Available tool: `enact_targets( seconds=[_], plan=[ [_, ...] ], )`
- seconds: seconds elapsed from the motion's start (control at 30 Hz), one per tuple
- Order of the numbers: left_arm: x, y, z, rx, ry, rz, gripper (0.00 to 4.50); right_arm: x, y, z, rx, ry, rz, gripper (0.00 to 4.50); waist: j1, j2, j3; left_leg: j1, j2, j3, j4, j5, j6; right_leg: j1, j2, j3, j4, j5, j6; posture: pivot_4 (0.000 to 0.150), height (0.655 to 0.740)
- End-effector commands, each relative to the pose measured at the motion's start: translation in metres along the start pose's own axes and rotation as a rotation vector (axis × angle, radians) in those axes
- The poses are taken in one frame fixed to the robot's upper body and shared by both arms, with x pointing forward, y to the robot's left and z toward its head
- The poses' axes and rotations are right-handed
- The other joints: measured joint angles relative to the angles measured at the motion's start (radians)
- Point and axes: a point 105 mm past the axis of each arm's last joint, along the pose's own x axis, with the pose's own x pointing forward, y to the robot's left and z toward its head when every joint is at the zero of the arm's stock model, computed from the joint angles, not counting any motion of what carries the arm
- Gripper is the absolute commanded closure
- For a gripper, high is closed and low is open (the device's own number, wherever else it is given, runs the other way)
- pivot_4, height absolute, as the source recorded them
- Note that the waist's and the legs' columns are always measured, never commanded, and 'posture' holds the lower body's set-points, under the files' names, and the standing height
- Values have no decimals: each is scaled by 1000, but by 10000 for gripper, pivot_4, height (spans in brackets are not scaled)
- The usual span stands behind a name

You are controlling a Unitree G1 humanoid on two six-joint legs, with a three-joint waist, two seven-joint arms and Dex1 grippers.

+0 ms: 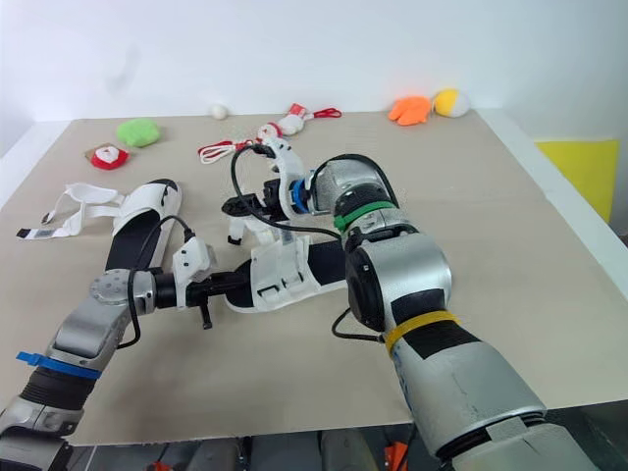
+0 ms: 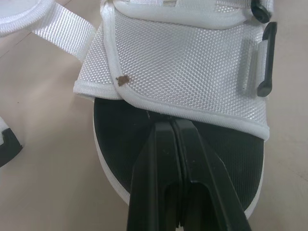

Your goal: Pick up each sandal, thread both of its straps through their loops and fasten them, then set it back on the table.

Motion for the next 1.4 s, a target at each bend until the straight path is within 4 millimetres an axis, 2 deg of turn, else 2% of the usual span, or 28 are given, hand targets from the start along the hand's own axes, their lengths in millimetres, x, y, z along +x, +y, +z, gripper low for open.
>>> enact_targets(
  seconds=[0.03,0.27,0.57,0.87,1.2,1.4],
  plan=[
    [5,-11,-26,-70,88,-29,45000,-2,23,16,-127,26,84,444,0,0,0,0,0,0,0,0,0,0,0,0,0,0,0,1500,7400],
    [4,-12,-27,-72,86,-23,45000,-8,41,-3,-319,207,297,444,0,0,0,0,0,0,0,0,-1,0,0,0,0,0,1,1500,7400],
    [6,-10,-26,-67,80,-20,45000,-16,39,-30,-556,424,414,444,0,0,0,0,0,-1,1,-1,-2,0,0,-1,0,-1,1,1500,7400],
    [7,-10,-26,-66,79,-21,45000,-10,63,-4,-450,268,446,444,1,0,0,0,0,-3,1,-1,-2,0,0,-3,1,-1,1,1500,7400],
    [7,-9,-26,-66,78,-18,45000,-11,71,4,-395,224,473,444,1,0,0,-1,0,-4,1,-1,-2,0,0,-4,1,-1,1,1500,7400],
    [8,-9,-26,-64,77,-19,45000,-15,83,18,-340,155,513,444,0,1,0,-1,0,-5,1,-1,-2,0,0,-4,1,-1,1,1500,7400]
  ],
)
